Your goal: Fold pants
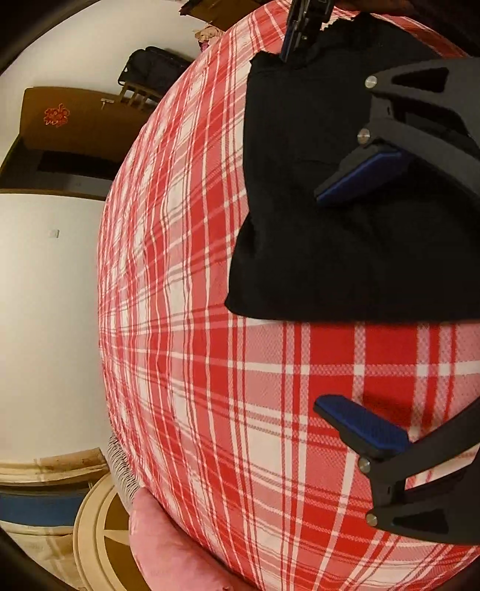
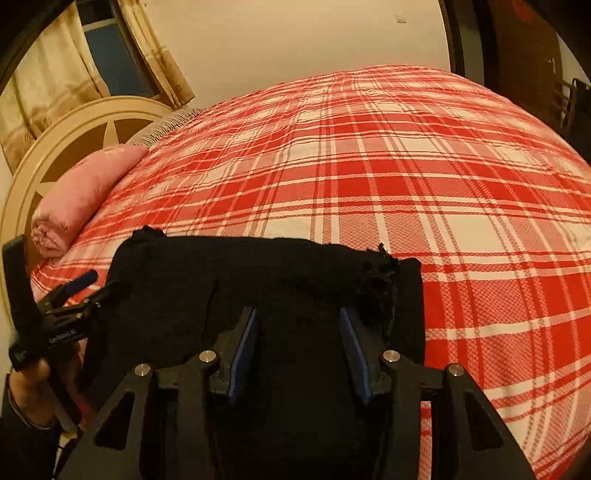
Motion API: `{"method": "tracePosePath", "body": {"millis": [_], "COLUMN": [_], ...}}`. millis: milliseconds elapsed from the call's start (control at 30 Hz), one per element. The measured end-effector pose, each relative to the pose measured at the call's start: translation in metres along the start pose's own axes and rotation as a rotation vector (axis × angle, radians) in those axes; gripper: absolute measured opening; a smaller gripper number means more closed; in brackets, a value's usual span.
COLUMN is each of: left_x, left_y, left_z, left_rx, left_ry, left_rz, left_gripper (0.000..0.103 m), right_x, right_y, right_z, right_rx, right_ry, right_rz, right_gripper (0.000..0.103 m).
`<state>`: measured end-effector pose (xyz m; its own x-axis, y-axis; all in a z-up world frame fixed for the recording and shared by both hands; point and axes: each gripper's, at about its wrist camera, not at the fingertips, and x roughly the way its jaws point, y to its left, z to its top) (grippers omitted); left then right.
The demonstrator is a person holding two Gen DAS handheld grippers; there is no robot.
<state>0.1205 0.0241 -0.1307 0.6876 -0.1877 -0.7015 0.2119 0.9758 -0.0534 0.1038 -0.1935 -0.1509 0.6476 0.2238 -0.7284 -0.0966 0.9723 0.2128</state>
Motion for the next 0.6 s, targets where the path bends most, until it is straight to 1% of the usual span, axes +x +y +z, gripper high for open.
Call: {"method": "tracePosePath", "body": {"millis": [33,67,133,200,300,433,500,533,567,600], "left_x": [-0.003,-0.006,-0.011,-0.014,-0.013,-0.009,-0.007,-0.007,-0.006,-0.006], "left_y": [0.001,0.001,0.001,-0.001,-0.002,0.000,0.001,0.001,0.001,0.001], "left_z": [-0.002,-0.003,-0.006,-0.009,-0.011,-0.011,-0.013,-0.013,-0.014,-0.014], "left_rx": [-0.001,-0.001,0.001,0.005,0.010,-0.006,-0.013,-0.014,-0.016,-0.018], "left_ry": [0.001,0.001,-0.002,-0.002,0.007,0.021,0.025,0.026,0.027,0.027], "left_rz": [-0.005,-0.007,-0.007,-0.013,-0.021,-0.025,-0.026,-0.028,-0.029,-0.031], "left_gripper": [0.103,0.103,0.103,0.103,0.103,0.103,0.103,0.103,0.103,0.103], "right_x": [0.000,-0.003,-0.006,-0.014,-0.027,-0.039,-0.039,-0.040,-0.040,-0.040], "right_y": [0.002,0.004,0.001,-0.002,0.001,0.016,0.021,0.022,0.021,0.018], "right_z": [0.001,-0.002,-0.008,-0.016,-0.026,-0.049,-0.061,-0.064,-0.065,-0.064], "right_rx": [-0.010,-0.028,-0.043,-0.043,-0.067,-0.184,-0.240,-0.255,-0.256,-0.244], "right_ry": [-0.002,-0.003,-0.007,-0.010,-0.018,-0.020,-0.025,-0.041,-0.048,-0.041], "right_rz": [-0.015,-0.057,-0.106,-0.103,-0.126,-0.173,-0.208,-0.225,-0.236,-0.232], "right_gripper": [0.048,0.050,0.053,0.054,0.055,0.055,0.057,0.061,0.064,0.065]}}
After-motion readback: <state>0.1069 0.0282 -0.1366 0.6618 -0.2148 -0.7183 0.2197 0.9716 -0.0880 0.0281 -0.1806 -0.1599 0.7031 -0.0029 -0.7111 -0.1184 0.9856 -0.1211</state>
